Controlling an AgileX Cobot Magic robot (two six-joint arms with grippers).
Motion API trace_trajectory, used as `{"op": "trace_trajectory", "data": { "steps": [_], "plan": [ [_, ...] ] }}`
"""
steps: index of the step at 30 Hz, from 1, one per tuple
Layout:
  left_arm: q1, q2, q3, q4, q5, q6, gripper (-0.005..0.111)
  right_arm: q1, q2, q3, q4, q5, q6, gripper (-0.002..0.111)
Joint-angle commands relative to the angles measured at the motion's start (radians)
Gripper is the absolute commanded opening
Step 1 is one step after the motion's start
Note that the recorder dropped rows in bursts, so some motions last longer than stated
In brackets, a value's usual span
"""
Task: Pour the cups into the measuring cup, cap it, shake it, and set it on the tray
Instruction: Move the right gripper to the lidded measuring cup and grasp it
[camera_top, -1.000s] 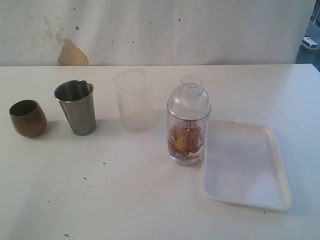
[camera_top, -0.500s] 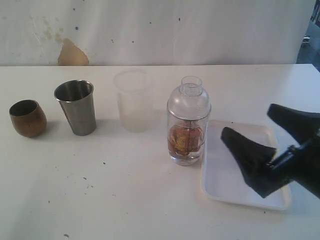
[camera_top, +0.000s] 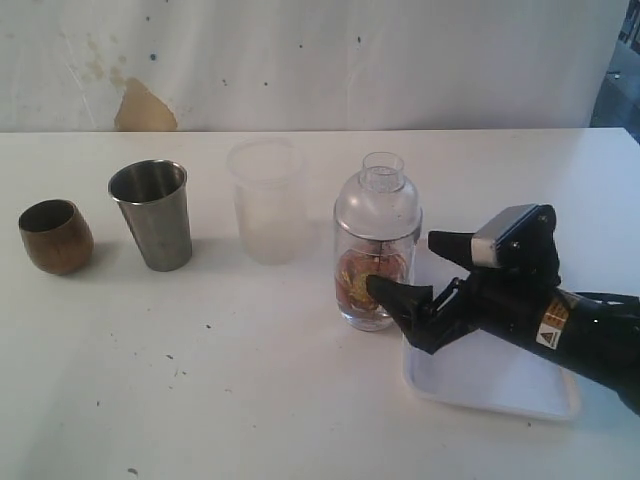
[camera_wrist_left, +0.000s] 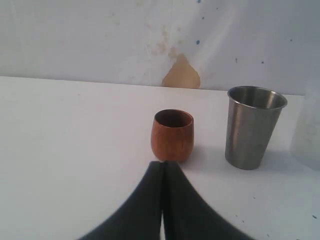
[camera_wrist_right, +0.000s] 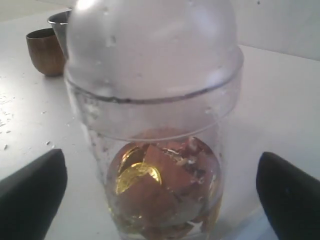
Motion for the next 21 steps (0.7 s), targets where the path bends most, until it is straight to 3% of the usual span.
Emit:
{"op": "trace_trajectory", "data": {
  "steps": [1, 15, 18, 21],
  "plan": [
    [0.0, -0.004, 0.006, -0.004, -0.005, 0.0, 0.0, 0.0, 0.081, -0.074, -0.017, -0.019, -0.014, 0.095],
    [0.0, -0.004, 0.006, -0.004, -0.005, 0.0, 0.0, 0.104, 0.153, -0.2, 0.04, 0.005, -0.008, 0.092],
    [0.0, -0.004, 0.006, -0.004, -0.005, 0.0, 0.0, 0.104, 0.153, -0.2, 0.069, 0.027, -0.01, 0.073],
    [0.0, -0.004, 0.006, -0.004, -0.005, 0.0, 0.0, 0.104, 0.153, -0.2, 0.069, 0.027, -0.032, 0.038]
  ]
}}
